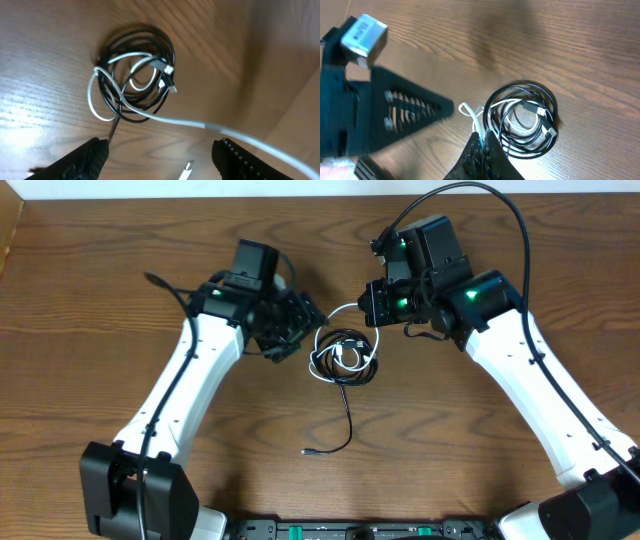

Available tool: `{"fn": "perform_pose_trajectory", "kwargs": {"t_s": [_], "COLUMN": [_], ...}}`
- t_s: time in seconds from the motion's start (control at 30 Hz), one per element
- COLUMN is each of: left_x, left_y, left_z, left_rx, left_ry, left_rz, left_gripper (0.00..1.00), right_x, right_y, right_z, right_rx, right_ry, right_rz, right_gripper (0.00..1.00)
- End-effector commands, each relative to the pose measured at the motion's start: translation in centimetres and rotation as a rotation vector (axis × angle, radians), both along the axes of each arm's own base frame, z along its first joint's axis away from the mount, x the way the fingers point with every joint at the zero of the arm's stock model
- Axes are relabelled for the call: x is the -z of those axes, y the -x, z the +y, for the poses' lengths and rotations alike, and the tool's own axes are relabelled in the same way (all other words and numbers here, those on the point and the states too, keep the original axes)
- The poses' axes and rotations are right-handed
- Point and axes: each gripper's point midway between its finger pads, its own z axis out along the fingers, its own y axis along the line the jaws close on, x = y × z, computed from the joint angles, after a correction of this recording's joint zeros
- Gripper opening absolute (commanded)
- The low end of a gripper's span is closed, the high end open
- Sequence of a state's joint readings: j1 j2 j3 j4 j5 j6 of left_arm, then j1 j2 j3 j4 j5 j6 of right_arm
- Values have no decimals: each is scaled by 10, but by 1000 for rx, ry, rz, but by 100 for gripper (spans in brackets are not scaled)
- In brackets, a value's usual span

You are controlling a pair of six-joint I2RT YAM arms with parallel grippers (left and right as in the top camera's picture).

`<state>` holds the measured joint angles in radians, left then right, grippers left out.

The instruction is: Untangle cables

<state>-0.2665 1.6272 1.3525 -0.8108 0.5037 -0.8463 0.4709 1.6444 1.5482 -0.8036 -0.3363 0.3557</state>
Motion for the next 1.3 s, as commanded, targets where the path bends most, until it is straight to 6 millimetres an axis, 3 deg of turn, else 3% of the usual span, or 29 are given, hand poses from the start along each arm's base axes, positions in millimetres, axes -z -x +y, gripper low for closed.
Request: {"fn": "perform_pose_trajectory", "kwargs": {"t_s": [0.0, 0.27, 0.53, 1.1, 1.27], "left_x": [-3, -4, -4, -11, -8], "left_y": [-3, -2, 2, 3, -4], "left_z": [11, 7, -1, -18, -8], "left_rx": [-236, -365, -517, -547, -596], "left_ry": [65, 102, 147, 219, 202], "left_rz": [133, 217, 327, 376, 356], "left_gripper": [72, 72, 66, 67, 67], "right_x": [-7, -7, -16, -21, -21], "right_y": [4, 4, 11, 19, 22], "right_z": [3, 3, 18, 37, 38], "right_rx": [-3, -3, -69, -150, -187], "right_ry": [-4, -5, -86, -85, -81], "right_rz": [-15, -16, -7, -58, -73], "right_gripper": [1, 1, 1, 1, 1]}}
